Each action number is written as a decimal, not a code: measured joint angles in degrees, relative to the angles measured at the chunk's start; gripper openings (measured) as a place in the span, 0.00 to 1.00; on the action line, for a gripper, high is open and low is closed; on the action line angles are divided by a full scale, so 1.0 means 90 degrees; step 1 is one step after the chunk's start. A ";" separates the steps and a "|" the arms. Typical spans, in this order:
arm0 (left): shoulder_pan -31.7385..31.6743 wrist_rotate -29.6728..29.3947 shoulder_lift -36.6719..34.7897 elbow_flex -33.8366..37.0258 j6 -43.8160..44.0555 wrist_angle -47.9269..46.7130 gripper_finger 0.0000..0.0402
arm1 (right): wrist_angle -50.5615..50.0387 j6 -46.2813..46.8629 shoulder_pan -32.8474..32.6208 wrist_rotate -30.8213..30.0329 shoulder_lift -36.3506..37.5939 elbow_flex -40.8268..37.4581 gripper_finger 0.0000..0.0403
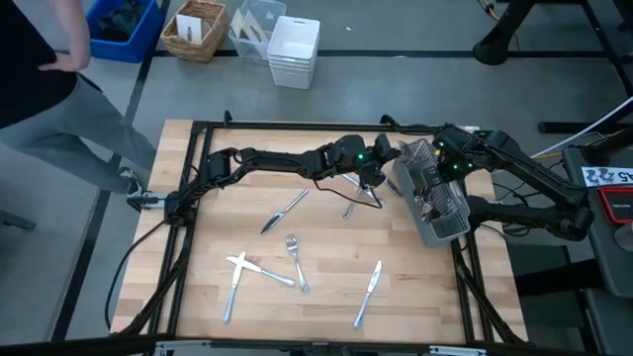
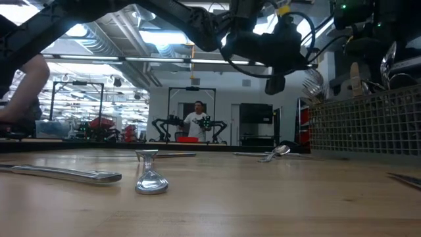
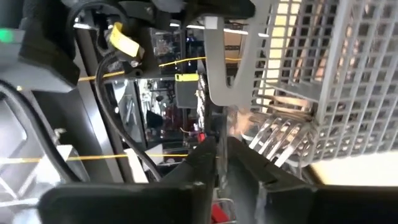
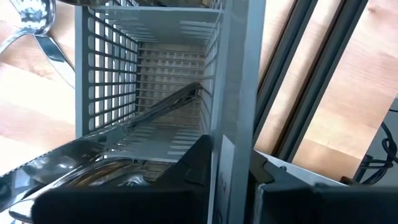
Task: Sort silverware
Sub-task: Put the bottom fork into the left section of the utensil holder, then put the spoon into the right section of the utensil holder
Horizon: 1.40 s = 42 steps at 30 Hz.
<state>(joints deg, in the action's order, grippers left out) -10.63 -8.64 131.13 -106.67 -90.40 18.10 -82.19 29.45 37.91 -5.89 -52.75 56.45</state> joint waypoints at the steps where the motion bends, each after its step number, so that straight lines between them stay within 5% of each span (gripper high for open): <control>1: 0.0000 0.0000 0.0000 0.0000 0.0115 0.0012 0.11 | 0.0000 0.0001 0.0000 0.0000 0.0000 -0.0002 0.11; 10: 0.0005 -0.0015 0.0000 0.0000 0.1152 0.0040 0.29 | 0.0019 0.0002 -0.0001 -0.0074 0.0000 -0.0002 0.25; 23: 0.0200 -0.0875 -0.0034 0.0000 0.3231 -0.0351 0.32 | -0.0278 0.0002 0.0000 -0.0085 0.0015 0.0074 0.31; 32: 0.0079 -0.0799 -0.0436 0.0002 0.5037 -0.2895 0.32 | -0.0571 -0.0028 0.0000 -0.0099 0.0062 0.0958 0.31; 42: -0.0146 0.0612 -0.0848 0.0000 0.7340 -0.7461 0.32 | -0.0860 -0.0613 0.0000 -0.0400 0.0179 0.1986 0.31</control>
<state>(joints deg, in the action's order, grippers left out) -11.94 -3.13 123.50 -106.67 -24.34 -49.05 -89.93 23.93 37.91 -9.49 -51.14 74.32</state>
